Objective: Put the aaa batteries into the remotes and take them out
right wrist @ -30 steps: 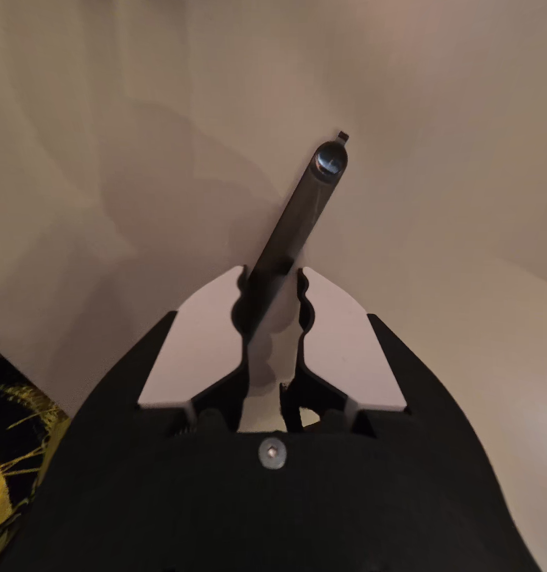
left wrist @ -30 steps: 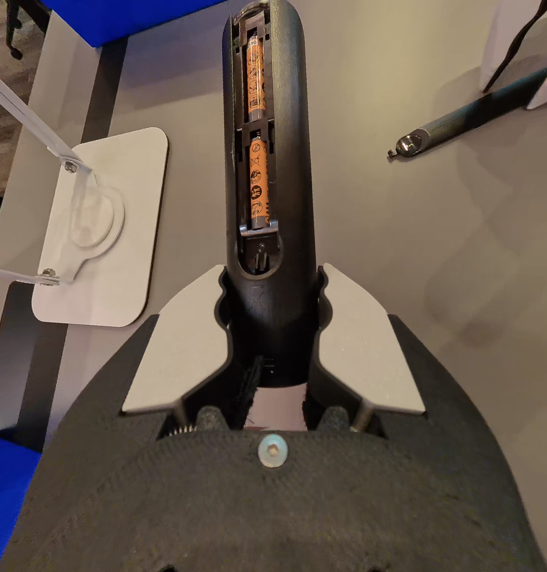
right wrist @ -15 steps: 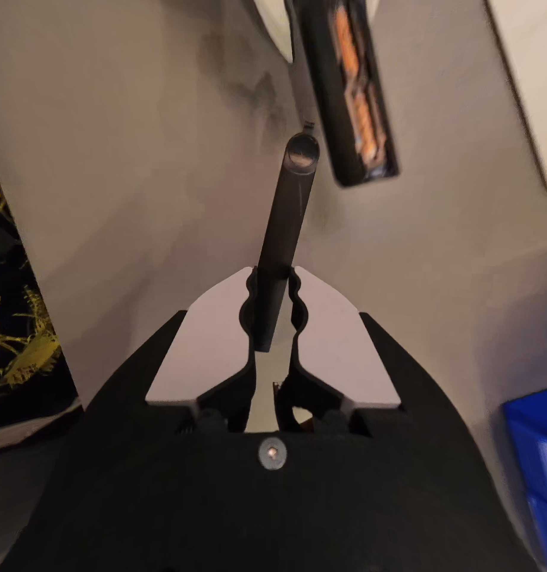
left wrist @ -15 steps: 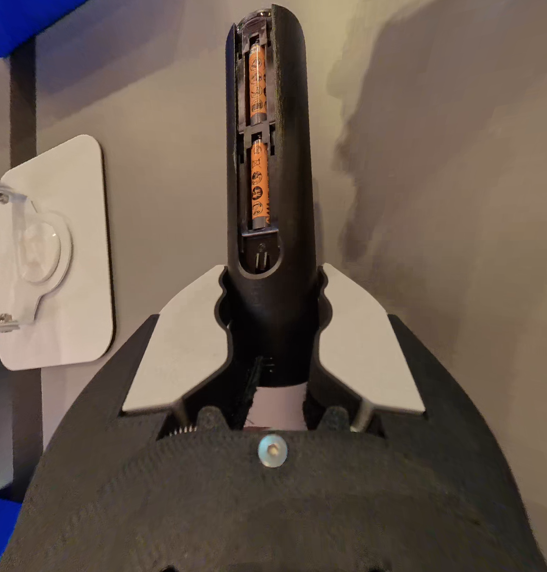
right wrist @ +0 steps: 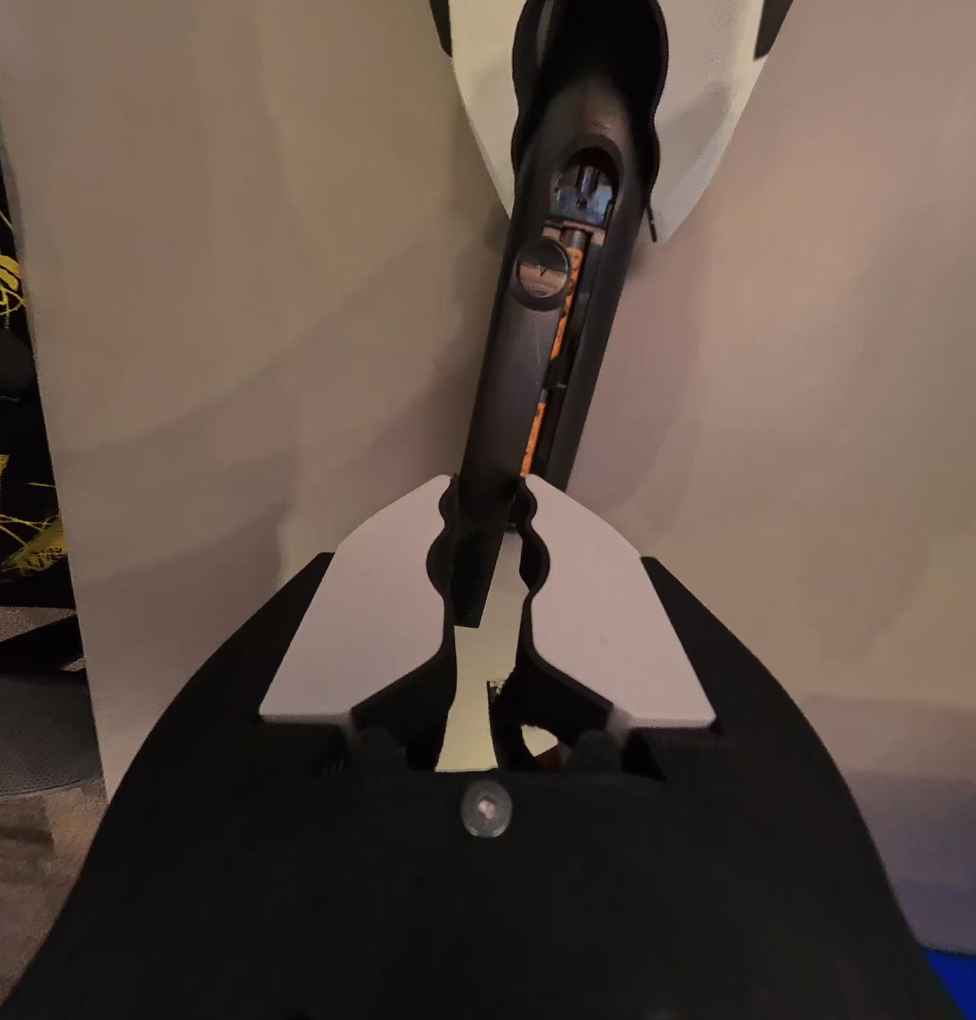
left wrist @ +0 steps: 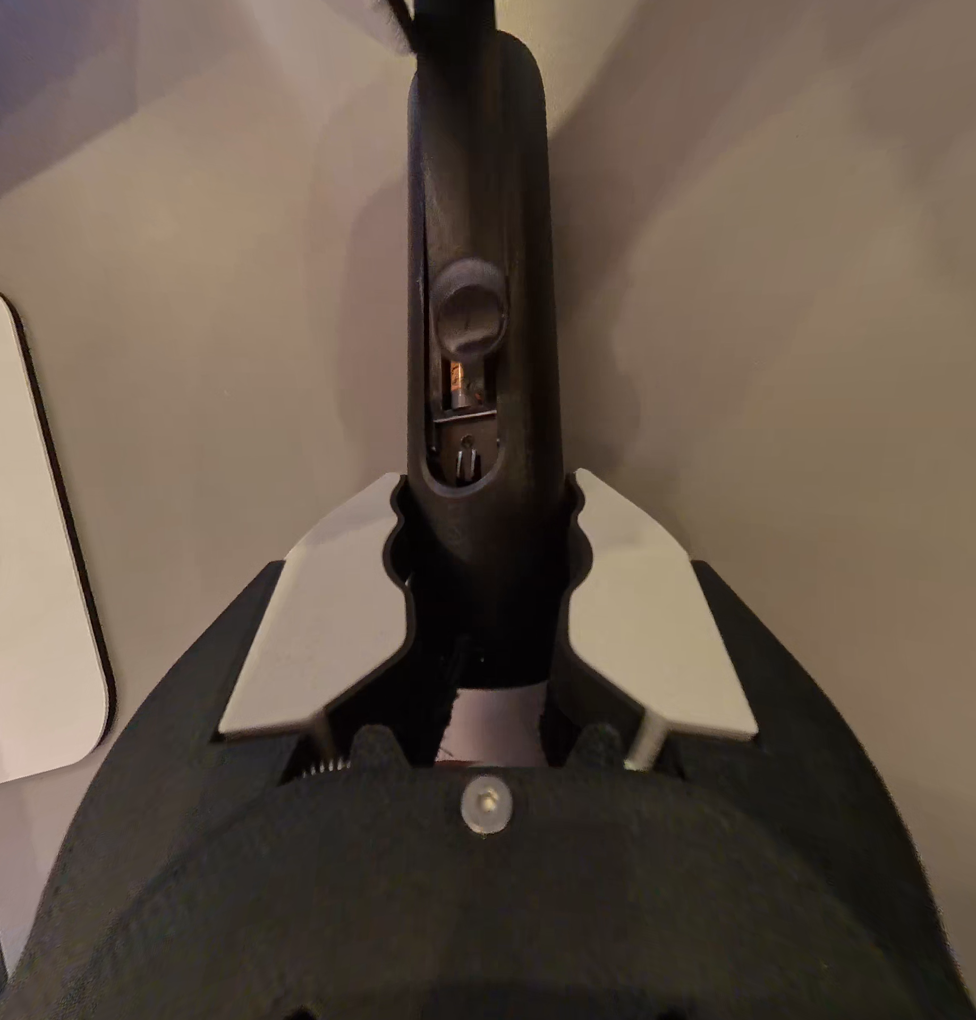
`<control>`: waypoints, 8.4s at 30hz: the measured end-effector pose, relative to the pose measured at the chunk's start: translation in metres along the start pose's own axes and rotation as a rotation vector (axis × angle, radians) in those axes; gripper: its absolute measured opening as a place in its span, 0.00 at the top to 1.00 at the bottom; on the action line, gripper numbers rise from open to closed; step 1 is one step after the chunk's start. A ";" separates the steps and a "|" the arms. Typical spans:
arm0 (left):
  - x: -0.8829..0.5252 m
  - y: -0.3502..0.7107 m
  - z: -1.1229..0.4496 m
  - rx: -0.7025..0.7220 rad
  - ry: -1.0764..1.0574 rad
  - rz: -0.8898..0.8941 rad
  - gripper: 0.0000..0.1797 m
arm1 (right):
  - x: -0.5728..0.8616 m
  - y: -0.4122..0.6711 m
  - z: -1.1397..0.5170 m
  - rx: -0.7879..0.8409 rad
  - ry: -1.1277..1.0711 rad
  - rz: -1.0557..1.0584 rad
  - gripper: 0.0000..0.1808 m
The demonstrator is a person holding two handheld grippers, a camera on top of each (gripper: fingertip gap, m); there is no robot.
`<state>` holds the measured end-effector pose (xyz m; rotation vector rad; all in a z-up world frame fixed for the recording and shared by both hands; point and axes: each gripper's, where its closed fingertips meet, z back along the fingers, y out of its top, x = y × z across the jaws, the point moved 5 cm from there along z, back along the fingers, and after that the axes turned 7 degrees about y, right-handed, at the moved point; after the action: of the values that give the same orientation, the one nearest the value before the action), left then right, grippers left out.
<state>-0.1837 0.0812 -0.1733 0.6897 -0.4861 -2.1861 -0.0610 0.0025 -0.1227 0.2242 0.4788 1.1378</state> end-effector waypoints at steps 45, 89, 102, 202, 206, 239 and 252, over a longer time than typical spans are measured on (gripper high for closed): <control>0.002 0.000 0.000 -0.017 -0.038 0.008 0.70 | 0.071 -0.031 -0.021 -0.051 -0.247 -0.205 0.80; 0.003 0.000 -0.001 -0.012 -0.056 0.020 0.70 | 0.066 -0.044 -0.017 -0.083 -0.151 -0.017 0.90; 0.003 0.001 -0.002 -0.013 -0.057 0.034 0.70 | 0.007 -0.006 -0.007 0.052 -0.032 -0.169 0.90; 0.004 0.010 0.005 -0.050 -0.117 0.170 0.71 | 0.002 0.026 -0.063 0.137 -0.707 0.157 0.80; 0.002 0.012 0.005 -0.039 -0.122 0.196 0.71 | 0.000 0.026 -0.059 0.098 -0.771 0.190 0.81; -0.069 0.021 0.078 0.356 0.195 0.495 0.79 | -0.003 -0.034 0.095 0.050 -1.079 0.300 0.87; -0.046 -0.008 0.006 0.157 0.108 0.557 0.80 | 0.080 -0.167 0.236 -0.221 -1.229 0.347 0.86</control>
<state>-0.1669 0.1227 -0.1582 0.6569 -0.7040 -1.5937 0.2133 0.0224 -0.0038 0.7602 -0.7953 1.1554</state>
